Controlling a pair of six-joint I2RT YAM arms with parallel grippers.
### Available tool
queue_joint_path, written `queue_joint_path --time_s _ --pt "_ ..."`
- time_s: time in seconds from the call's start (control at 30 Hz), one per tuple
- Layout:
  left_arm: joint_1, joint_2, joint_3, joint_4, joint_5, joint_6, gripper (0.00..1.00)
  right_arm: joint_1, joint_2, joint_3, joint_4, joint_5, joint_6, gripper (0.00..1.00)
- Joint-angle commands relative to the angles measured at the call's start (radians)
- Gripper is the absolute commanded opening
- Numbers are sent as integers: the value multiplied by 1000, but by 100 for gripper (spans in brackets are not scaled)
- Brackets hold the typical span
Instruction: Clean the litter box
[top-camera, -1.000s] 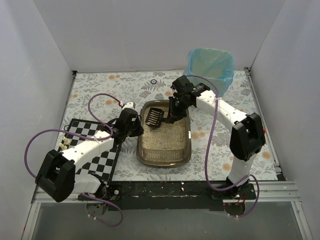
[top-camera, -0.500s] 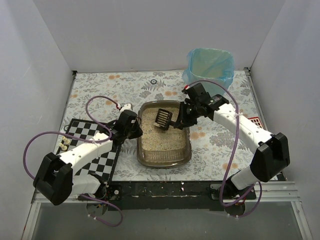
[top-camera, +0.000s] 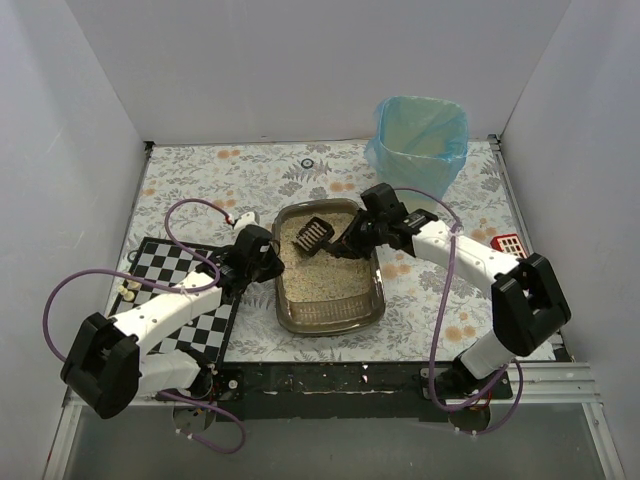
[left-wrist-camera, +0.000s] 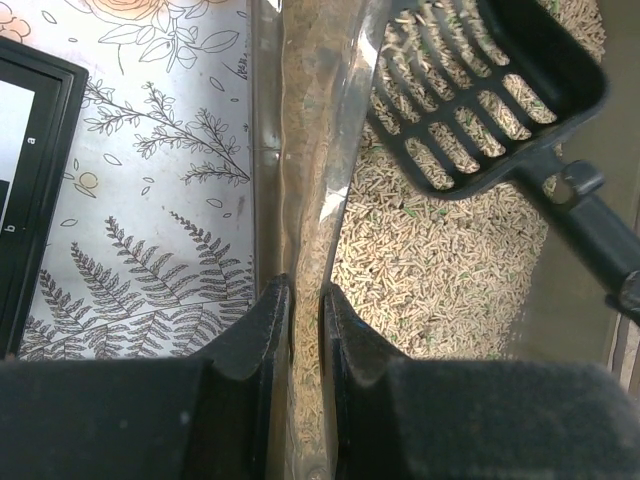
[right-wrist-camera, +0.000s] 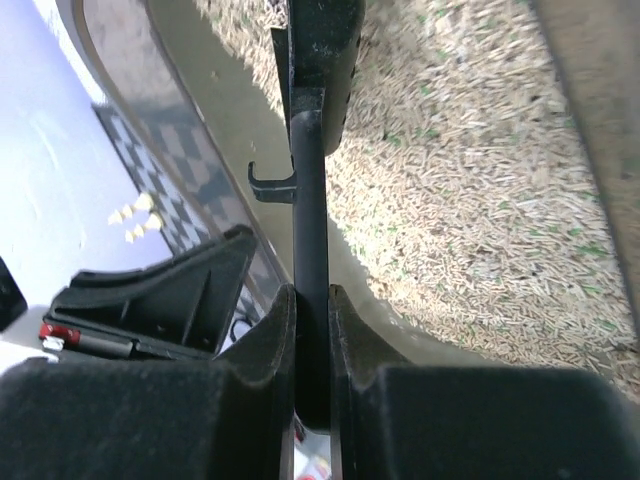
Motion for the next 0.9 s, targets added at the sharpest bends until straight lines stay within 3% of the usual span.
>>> queue_joint_path --time_s 0.0,0.17,0.33,0.47,0.67,0.87 --pt "-10 -68 -15 23 8 -80 6 -12 -67 49 -256 348 94 1" --pt "-12 -65 -3 12 -9 -77 6 -12 -179 6 -394 392 5 1" --pt "-12 -76 3 6 -25 -78 6 -9 -270 -71 -172 197 -106 1" --pt "-13 -83 0 4 -14 -97 6 -3 -187 -16 -115 120 -120 1" --pt "-15 -86 -12 9 -8 -112 6 29 -28 32 161 -45 -72 1" --pt "-20 -80 -12 10 1 -104 5 69 109 118 173 36 -11 1"
